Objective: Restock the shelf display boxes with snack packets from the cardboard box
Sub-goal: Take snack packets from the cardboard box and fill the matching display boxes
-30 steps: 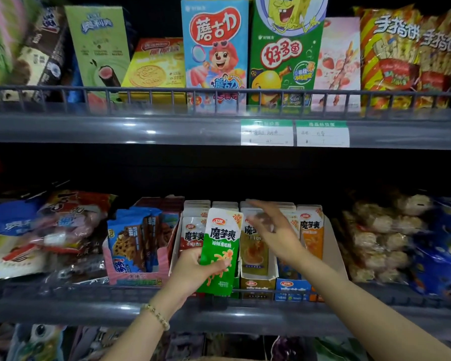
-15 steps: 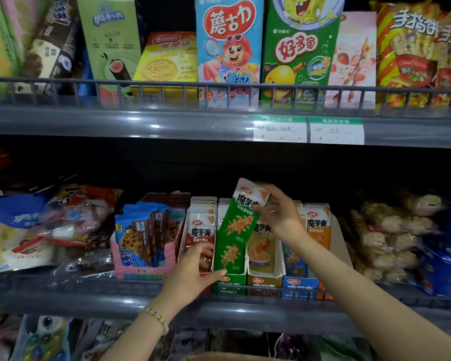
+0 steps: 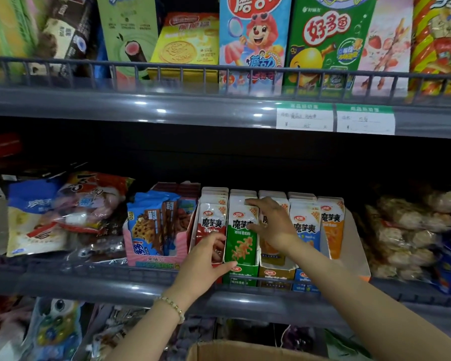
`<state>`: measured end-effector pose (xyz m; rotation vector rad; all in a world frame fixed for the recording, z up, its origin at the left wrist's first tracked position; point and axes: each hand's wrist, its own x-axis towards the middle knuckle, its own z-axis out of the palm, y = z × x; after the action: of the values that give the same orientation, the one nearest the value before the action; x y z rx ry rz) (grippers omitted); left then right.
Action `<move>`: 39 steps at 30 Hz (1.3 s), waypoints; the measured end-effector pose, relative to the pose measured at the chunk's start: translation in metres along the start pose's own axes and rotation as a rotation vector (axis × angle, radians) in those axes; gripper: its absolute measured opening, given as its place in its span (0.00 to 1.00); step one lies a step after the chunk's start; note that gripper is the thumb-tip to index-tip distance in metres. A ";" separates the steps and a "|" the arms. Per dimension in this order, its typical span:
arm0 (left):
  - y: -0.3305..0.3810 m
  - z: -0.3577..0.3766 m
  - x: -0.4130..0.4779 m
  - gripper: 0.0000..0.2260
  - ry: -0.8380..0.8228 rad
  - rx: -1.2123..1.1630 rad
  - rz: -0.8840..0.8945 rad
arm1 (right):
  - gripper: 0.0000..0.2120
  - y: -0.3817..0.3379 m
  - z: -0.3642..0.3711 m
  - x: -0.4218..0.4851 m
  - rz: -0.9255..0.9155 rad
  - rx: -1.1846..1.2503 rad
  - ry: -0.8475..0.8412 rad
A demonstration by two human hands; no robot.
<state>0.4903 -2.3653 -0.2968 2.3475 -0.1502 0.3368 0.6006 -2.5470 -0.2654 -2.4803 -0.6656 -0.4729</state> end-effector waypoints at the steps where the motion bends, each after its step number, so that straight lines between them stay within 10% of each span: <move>1: 0.001 0.000 -0.001 0.26 0.005 0.005 0.002 | 0.26 -0.001 -0.002 -0.002 -0.003 0.040 0.004; 18: 0.005 0.034 -0.125 0.20 -0.136 0.212 0.145 | 0.21 -0.023 -0.039 -0.197 0.089 0.250 -0.354; 33: -0.066 0.127 -0.201 0.19 -0.874 0.401 -0.138 | 0.12 0.025 0.088 -0.355 0.735 0.498 -0.803; 39: -0.072 0.132 -0.203 0.17 -0.895 0.398 -0.192 | 0.21 0.012 0.124 -0.343 0.979 0.701 -0.816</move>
<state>0.3367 -2.4042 -0.4933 2.7098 -0.2959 -0.8700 0.3503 -2.6094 -0.5238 -1.8965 0.1778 0.9957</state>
